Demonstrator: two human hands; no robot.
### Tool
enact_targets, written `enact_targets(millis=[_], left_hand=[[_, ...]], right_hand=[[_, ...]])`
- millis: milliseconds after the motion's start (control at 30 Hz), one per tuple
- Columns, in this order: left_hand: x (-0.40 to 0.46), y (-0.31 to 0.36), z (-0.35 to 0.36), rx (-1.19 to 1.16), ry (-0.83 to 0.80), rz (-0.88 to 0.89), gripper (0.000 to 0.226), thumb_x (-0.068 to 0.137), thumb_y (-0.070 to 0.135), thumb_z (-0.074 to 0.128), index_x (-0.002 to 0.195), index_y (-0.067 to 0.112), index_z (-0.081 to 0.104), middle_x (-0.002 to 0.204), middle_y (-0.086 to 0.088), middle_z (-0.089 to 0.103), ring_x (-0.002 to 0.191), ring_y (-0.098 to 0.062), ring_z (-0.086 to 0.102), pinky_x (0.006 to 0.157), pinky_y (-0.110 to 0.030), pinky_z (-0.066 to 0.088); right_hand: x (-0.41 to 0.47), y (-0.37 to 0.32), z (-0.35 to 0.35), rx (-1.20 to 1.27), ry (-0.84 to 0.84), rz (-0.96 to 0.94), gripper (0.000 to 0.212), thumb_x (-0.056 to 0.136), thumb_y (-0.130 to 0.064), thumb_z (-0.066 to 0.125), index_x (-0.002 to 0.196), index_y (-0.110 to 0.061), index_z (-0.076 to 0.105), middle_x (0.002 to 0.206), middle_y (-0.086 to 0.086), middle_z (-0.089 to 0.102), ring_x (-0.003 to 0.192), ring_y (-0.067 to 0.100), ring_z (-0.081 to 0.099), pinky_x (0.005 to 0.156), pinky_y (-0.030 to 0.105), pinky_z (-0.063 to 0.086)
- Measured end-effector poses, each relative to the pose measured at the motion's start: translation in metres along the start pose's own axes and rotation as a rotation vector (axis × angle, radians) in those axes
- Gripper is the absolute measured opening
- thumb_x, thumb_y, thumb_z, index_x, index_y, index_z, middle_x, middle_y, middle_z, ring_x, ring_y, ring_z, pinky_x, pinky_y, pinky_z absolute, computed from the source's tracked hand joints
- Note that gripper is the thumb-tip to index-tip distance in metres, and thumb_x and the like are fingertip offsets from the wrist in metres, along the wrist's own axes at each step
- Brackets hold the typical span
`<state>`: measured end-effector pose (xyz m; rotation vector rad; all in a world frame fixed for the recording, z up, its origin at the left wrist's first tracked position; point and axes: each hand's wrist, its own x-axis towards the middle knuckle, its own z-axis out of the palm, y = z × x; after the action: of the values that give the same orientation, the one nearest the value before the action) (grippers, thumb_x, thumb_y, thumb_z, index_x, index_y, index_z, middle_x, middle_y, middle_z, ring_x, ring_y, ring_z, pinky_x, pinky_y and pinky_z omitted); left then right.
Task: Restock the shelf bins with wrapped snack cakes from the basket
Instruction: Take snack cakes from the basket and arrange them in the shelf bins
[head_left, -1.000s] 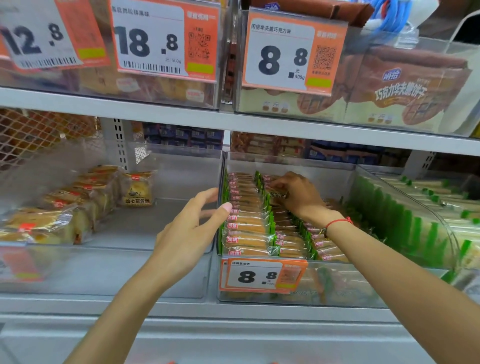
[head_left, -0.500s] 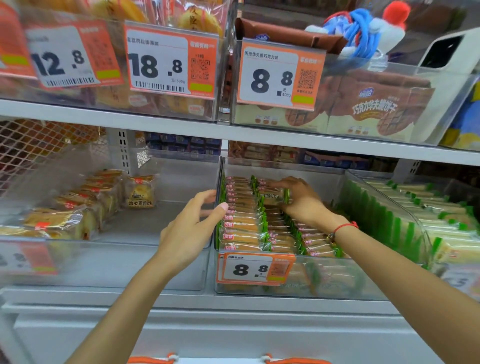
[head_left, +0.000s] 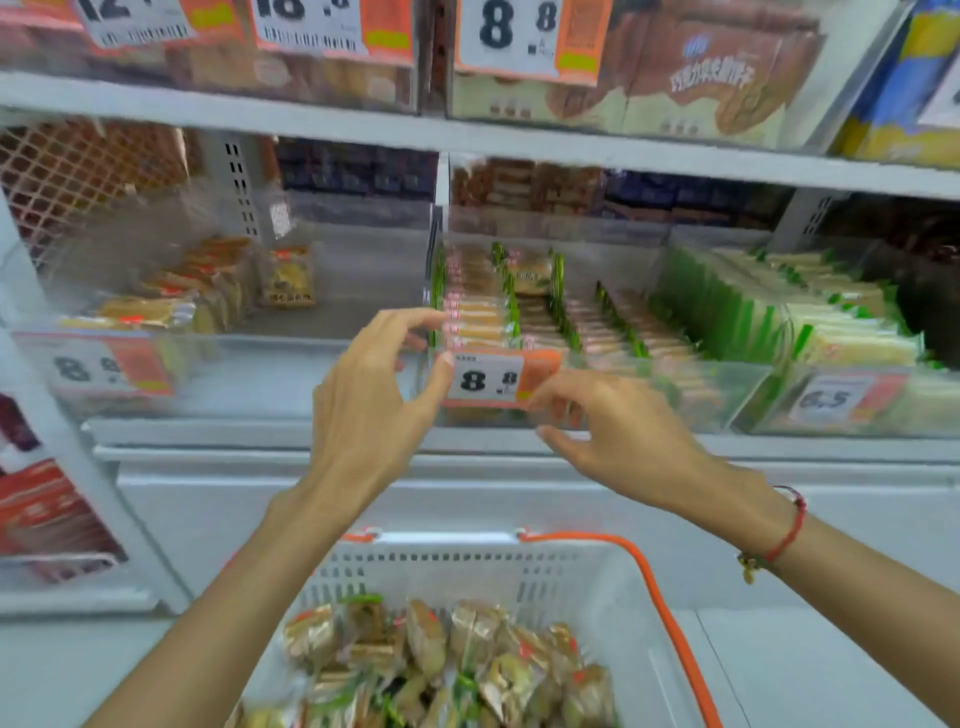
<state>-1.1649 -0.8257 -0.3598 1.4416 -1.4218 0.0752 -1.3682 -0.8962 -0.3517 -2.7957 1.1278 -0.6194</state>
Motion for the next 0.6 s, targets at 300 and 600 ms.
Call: enact_targets(millis=[300, 600], left_hand=[[-0.124, -0.048, 0.014, 0.381, -0.631, -0.265, 0.028, 0.093, 0.035, 0.055, 0.12, 0.033, 0.058, 0.118, 0.015, 0.061, 0.111, -0.011, 0.058, 0.083, -0.029, 0.044], [-0.234, -0.101, 0.033, 0.299, -1.325, -0.383, 0.035, 0.099, 0.041, 0.046, 0.131, 0.031, 0.053, 0.141, 0.001, 0.048, 0.108, -0.013, 0.055, 0.08, -0.024, 0.041]], right_hand=[[-0.069, 0.012, 0.14, -0.049, -0.735, 0.253, 0.027, 0.089, -0.029, 0.058, 0.116, -0.025, 0.061, 0.125, 0.003, 0.059, 0.117, 0.024, 0.053, 0.091, 0.034, 0.045], [-0.152, -0.006, 0.221, 0.141, -1.143, 0.244, 0.023, 0.093, -0.019, 0.056, 0.112, -0.01, 0.066, 0.104, 0.001, 0.067, 0.094, 0.024, 0.061, 0.078, 0.032, 0.052]])
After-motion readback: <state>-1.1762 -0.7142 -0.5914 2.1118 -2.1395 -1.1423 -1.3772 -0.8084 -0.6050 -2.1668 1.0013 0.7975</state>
